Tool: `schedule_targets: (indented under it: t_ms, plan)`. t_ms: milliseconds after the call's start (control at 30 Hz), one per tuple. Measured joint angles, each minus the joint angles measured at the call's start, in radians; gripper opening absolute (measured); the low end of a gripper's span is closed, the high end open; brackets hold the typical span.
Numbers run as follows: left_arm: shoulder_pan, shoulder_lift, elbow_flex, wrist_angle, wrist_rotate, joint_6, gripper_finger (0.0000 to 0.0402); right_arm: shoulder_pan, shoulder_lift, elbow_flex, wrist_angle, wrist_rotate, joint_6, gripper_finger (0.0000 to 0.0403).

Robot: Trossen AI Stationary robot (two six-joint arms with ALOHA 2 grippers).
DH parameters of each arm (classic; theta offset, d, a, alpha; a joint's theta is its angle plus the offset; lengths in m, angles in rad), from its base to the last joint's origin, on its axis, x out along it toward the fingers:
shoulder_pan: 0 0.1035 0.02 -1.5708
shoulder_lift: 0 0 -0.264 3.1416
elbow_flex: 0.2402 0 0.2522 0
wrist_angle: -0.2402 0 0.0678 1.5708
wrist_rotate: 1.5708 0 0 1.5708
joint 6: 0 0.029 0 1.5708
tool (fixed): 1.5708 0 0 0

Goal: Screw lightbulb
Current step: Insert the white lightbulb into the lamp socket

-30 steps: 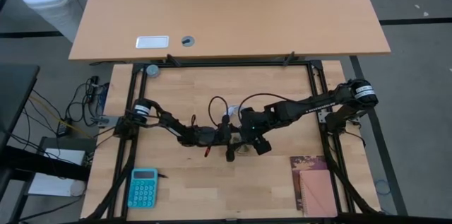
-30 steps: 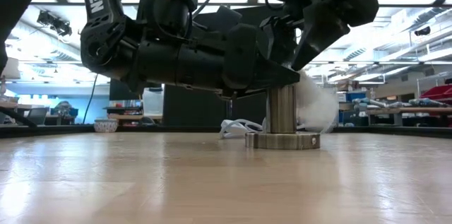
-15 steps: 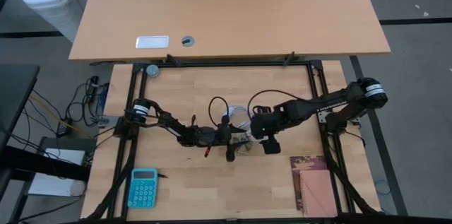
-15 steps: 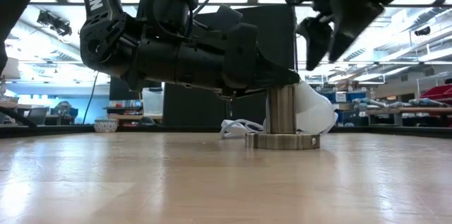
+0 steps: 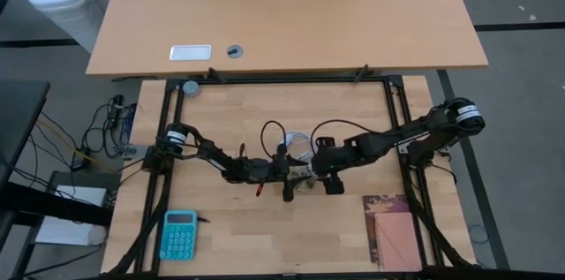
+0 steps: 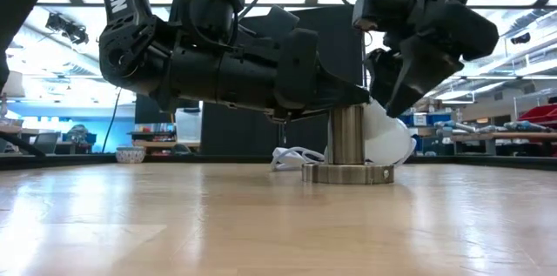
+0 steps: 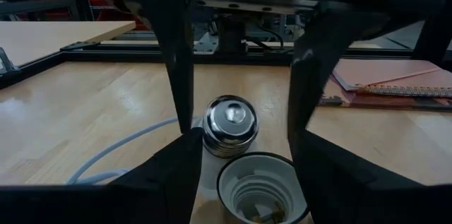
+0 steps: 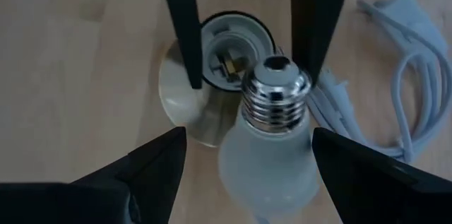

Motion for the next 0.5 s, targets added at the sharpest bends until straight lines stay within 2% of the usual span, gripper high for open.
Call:
schedule_targets:
  t_ms: [267,500]
  plan:
    - [0.0,0.0,0.0,0.0,-0.003,0.004,0.0219,-0.008,0.001,-0.002,0.051,0.004,-0.023,0.03]
    - [0.0,0.0,0.0,0.0,-0.005,0.007,0.0219,-0.011,0.001,-0.023,0.066,0.023,-0.029,0.0231]
